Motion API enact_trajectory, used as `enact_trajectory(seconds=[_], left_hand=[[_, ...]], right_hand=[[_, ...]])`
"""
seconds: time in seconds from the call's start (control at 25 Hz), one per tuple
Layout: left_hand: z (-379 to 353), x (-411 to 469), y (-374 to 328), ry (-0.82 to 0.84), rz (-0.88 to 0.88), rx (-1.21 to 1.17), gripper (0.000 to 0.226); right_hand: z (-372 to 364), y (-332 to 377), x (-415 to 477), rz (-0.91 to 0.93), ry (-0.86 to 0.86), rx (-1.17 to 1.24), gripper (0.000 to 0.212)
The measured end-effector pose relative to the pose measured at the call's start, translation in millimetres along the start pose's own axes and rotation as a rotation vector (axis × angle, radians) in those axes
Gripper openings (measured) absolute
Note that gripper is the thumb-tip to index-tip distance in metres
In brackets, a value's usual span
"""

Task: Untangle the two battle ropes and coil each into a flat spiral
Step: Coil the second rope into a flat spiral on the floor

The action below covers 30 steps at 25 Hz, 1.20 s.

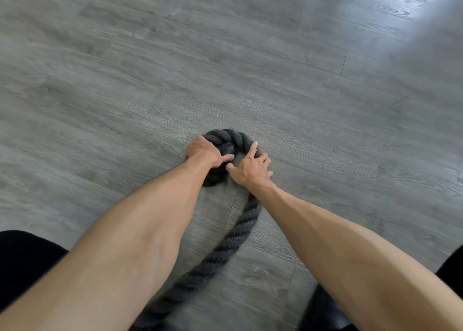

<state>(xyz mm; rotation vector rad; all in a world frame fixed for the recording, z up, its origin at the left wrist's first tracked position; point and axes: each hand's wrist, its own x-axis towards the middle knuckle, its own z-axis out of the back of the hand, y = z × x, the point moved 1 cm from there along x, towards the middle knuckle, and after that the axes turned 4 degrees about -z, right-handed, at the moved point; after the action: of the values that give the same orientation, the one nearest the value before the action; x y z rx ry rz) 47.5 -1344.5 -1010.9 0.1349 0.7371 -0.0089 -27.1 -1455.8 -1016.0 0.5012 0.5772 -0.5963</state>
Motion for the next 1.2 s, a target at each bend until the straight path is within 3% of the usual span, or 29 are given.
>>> enact_trajectory(seconds=[0.16, 0.28, 0.36, 0.48, 0.68, 0.8, 0.88, 1.08, 1.2], left_hand=[[-1, -3, 9, 0.182, 0.013, 0.003, 0.116], [5, -15, 13, 0.231, -0.043, 0.009, 0.094], [9, -19, 23, 0.149, -0.021, 0.019, 0.085], [9, -17, 40, -0.035, 0.008, 0.112, 0.089], [-13, -14, 36, -0.351, -0.605, 0.307, 0.085], [-21, -12, 45, -0.451, -0.635, 0.202, 0.079], [-20, -12, 46, -0.475, -0.608, 0.208, 0.080], [-27, -15, 50, -0.442, -0.580, 0.223, 0.079], [-39, -18, 68, -0.437, -0.419, 0.080, 0.081]], right_hand=[[-14, 14, -12, -0.063, -0.002, -0.008, 0.141], [-25, 18, -16, -0.074, -0.099, -0.034, 0.138], [-25, 18, -11, -0.020, -0.114, -0.029, 0.122], [-22, 20, -6, 0.202, -0.112, -0.104, 0.089], [-6, 26, 5, 0.556, 0.020, -0.269, 0.093], [1, 25, 8, 0.670, 0.047, -0.335, 0.091], [-1, 17, 3, 0.617, 0.000, -0.275, 0.087], [-12, -8, -15, 0.197, -0.126, -0.207, 0.093], [-11, -4, -24, -0.017, -0.100, -0.148, 0.100]])
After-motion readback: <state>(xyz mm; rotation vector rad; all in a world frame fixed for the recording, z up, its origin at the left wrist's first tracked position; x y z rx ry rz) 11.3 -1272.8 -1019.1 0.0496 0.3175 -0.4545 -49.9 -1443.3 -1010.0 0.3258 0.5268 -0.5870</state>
